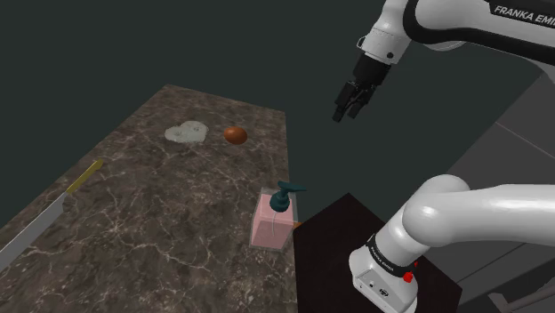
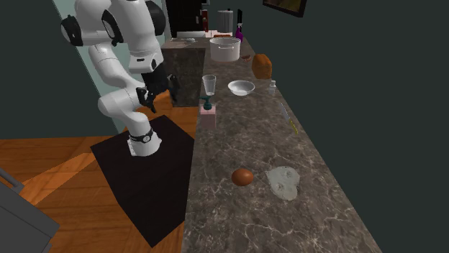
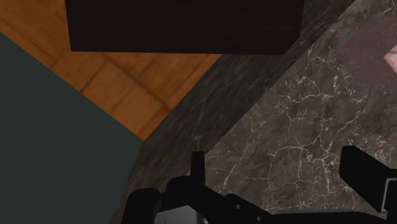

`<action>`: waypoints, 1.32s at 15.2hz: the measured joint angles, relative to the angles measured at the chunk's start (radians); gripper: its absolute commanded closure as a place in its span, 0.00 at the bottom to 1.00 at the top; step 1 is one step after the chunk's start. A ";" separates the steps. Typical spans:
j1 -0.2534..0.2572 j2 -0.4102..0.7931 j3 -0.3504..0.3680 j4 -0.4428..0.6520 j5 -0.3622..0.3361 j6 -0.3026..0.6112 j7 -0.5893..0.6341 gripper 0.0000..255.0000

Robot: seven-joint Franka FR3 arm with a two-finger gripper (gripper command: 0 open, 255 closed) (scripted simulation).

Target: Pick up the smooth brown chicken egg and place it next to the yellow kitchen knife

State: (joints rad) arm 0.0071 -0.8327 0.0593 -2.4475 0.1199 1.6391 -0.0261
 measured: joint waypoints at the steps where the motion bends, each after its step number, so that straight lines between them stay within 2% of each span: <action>1: 0.000 0.000 0.000 0.000 0.000 0.000 0.000 0.00; 5: 0.010 0.093 -0.017 -0.005 0.011 0.103 -0.050 0.00; 11: 0.038 0.295 -0.041 0.013 0.050 0.296 -0.147 0.00; 17: 0.075 0.529 -0.059 0.079 0.112 0.470 -0.257 0.00; 20: 0.088 0.651 -0.069 0.149 0.147 0.521 -0.319 0.00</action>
State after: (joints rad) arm 0.0955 -0.1822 -0.0094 -2.2982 0.2672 2.1606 -0.3455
